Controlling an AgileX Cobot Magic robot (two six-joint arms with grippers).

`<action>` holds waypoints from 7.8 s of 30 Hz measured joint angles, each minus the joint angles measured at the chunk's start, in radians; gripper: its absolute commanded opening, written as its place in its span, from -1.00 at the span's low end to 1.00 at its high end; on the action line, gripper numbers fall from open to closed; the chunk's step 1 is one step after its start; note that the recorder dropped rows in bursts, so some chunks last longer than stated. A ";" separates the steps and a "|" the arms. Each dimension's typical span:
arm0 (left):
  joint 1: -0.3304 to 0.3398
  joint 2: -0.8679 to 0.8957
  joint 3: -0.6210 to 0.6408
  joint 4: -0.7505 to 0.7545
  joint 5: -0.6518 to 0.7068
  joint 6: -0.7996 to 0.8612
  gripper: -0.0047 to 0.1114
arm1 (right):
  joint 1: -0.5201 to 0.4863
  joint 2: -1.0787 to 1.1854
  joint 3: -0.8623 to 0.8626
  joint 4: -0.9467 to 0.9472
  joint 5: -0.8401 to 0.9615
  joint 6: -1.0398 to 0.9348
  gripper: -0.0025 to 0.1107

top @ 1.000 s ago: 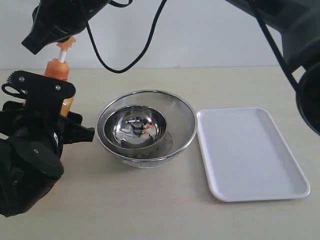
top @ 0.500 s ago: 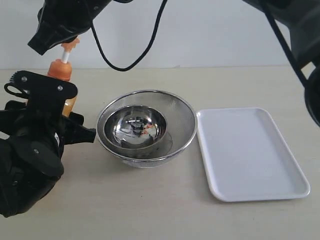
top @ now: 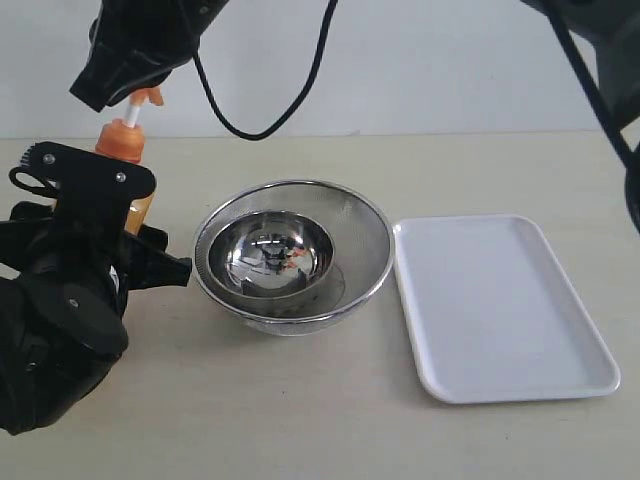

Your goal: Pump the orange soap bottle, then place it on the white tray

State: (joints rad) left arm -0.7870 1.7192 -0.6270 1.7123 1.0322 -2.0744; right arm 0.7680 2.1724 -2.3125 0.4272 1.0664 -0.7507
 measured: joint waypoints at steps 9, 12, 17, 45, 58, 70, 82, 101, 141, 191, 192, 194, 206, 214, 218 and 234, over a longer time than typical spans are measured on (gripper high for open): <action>0.000 0.000 0.000 0.000 0.000 0.000 -0.84 | 0.000 0.000 0.000 -0.011 0.027 0.000 -0.96; 0.000 0.000 0.000 0.000 0.000 0.000 -0.84 | 0.000 0.000 0.000 -0.018 0.032 0.000 -0.96; 0.000 0.000 0.000 0.000 0.000 -0.002 -0.84 | 0.000 0.000 0.000 -0.028 0.040 0.000 -0.96; 0.000 0.000 0.000 0.000 0.008 -0.006 -0.84 | 0.000 -0.035 0.000 -0.123 0.104 0.027 -0.96; 0.000 0.000 0.000 0.000 0.008 -0.006 -0.84 | 0.000 -0.035 0.000 -0.184 0.130 0.044 -0.96; 0.000 0.000 0.000 0.000 0.008 -0.006 -0.84 | 0.000 -0.035 0.000 -0.222 0.132 0.057 -0.96; 0.000 0.000 0.000 0.000 0.008 -0.002 -0.84 | 0.000 -0.074 0.000 -0.235 0.152 0.064 -0.96; 0.000 0.000 0.000 0.000 0.076 -0.025 -0.84 | -0.010 -0.241 0.002 -0.400 0.152 0.108 -0.96; -0.047 0.085 -0.147 -0.007 0.102 -0.027 -0.84 | -0.058 -0.134 0.002 -0.297 0.025 0.130 -0.96; -0.064 0.128 -0.141 -0.023 0.092 -0.028 -0.84 | -0.060 -0.067 0.000 -0.132 0.090 0.098 -0.96; -0.064 0.128 -0.141 -0.023 0.090 -0.028 -0.84 | -0.060 -0.067 0.000 -0.132 0.092 0.098 -0.96; -0.064 0.129 -0.140 -0.023 0.090 -0.028 -0.84 | -0.060 -0.067 0.000 -0.132 0.094 0.098 -0.96; -0.064 0.129 -0.140 -0.023 0.090 -0.028 -0.84 | -0.060 -0.067 0.000 -0.129 0.091 0.098 -0.96; -0.064 0.129 -0.140 -0.023 0.090 -0.028 -0.84 | -0.060 -0.067 0.000 -0.128 0.081 0.085 -0.96; -0.064 0.129 -0.140 -0.023 0.090 -0.028 -0.84 | -0.060 -0.063 0.000 -0.131 0.074 0.083 -0.96; -0.064 0.131 -0.135 -0.029 0.090 -0.022 -0.84 | -0.062 -0.031 -0.008 -0.144 0.043 0.083 -0.96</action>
State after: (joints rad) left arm -0.8512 1.8503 -0.7624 1.6833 1.1223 -2.0967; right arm 0.7059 2.1410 -2.3205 0.2834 1.1092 -0.6679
